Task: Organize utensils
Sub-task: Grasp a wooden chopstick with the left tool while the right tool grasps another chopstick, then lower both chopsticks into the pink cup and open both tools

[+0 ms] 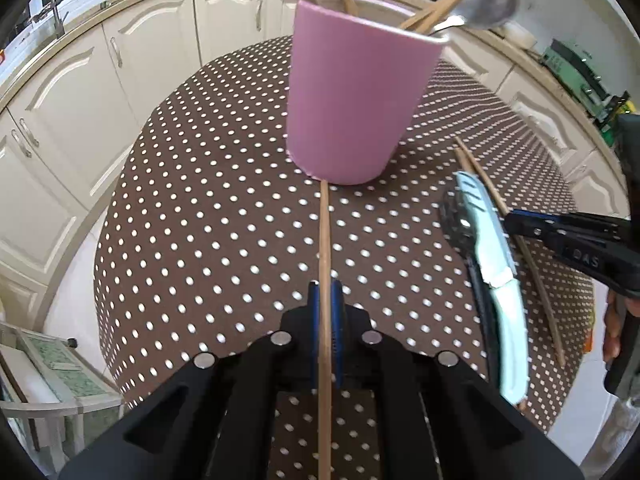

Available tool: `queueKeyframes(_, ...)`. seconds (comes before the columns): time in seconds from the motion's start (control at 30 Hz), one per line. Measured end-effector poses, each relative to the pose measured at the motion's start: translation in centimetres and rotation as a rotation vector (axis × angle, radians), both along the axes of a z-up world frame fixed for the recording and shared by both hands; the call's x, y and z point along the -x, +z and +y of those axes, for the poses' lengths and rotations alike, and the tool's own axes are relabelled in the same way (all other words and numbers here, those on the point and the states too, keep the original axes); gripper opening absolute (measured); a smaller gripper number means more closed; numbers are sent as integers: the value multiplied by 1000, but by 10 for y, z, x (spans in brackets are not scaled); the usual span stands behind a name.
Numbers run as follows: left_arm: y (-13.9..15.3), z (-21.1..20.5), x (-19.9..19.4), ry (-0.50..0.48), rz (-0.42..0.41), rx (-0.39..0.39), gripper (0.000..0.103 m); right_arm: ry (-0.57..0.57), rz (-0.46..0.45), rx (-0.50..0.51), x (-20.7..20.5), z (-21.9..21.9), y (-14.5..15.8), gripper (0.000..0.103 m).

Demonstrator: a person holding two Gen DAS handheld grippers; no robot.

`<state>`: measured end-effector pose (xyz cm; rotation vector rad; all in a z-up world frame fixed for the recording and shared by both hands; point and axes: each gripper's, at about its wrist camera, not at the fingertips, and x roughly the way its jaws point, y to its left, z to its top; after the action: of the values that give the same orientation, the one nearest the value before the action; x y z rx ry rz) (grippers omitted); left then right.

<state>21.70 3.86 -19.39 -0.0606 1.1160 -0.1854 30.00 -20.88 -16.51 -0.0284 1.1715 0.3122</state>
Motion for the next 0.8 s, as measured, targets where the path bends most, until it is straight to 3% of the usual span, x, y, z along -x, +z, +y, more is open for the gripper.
queueKeyframes(0.23,35,-2,35,-56,-122,109,6,-35,-89,-152,21,-42,24,7)
queueKeyframes(0.47,83,5,57,-60,-343,223,6,10,-238,-265,53,-61,76,7)
queueKeyframes(0.67,105,8,56,-9,-516,287,6,47,-399,-354,82,-41,124,7)
queueKeyframes(0.8,122,3,57,5,-634,307,6,23,-526,-383,92,-20,139,7)
